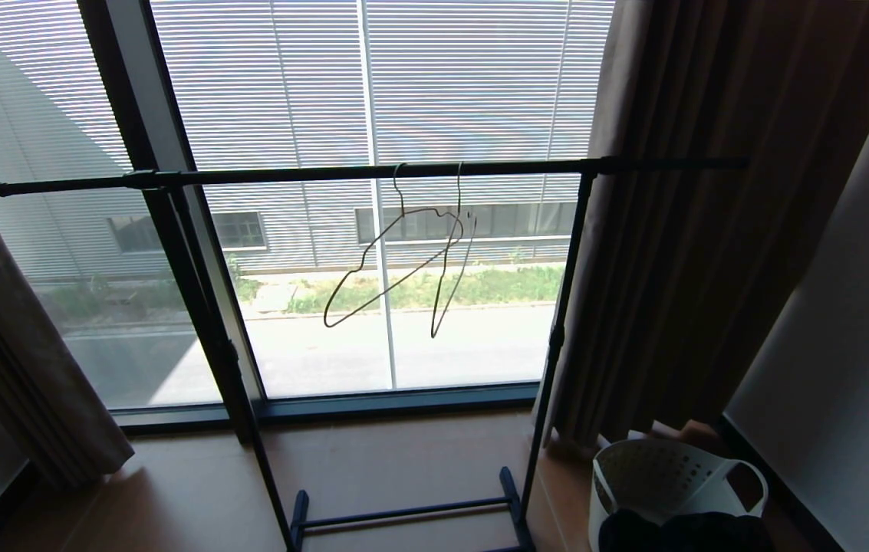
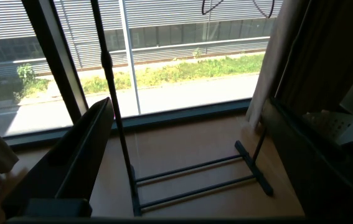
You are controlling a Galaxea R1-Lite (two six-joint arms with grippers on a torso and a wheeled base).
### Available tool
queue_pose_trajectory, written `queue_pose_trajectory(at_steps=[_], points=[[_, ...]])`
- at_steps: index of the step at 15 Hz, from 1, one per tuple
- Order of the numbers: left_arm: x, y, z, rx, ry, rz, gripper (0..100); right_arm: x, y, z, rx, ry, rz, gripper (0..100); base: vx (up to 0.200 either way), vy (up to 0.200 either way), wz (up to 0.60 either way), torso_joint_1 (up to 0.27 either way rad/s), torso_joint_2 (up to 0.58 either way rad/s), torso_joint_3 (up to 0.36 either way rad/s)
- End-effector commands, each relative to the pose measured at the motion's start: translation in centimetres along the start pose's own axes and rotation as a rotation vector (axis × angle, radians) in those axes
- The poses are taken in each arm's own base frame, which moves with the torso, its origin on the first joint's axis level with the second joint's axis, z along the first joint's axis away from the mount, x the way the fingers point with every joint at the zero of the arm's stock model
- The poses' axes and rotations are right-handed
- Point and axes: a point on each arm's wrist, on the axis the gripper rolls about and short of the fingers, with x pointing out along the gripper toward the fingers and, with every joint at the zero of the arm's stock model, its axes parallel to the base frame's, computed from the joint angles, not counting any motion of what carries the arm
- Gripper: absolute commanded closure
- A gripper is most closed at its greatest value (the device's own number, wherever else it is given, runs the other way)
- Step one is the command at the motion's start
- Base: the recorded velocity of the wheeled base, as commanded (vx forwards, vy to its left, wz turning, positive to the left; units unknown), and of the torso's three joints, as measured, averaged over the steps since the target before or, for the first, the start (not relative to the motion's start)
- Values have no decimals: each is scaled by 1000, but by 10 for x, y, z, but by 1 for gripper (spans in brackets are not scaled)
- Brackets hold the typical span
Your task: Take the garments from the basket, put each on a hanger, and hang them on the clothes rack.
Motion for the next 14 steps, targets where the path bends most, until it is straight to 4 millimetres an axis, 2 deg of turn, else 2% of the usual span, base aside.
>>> queue_pose_trajectory(at_steps=[1,5,14], points=[[0,0,0,0,0,0,0,0,0,0,-2,1,2,0,0,0,0,0,0,0],[0,0,0,3,1,0,0,0,0,0,3,1,0,0,0,0,0,-93,248,146],[0,0,0,-3,0,3,0,0,0,0,1,1,2,0,0,0,0,-194,533,335]])
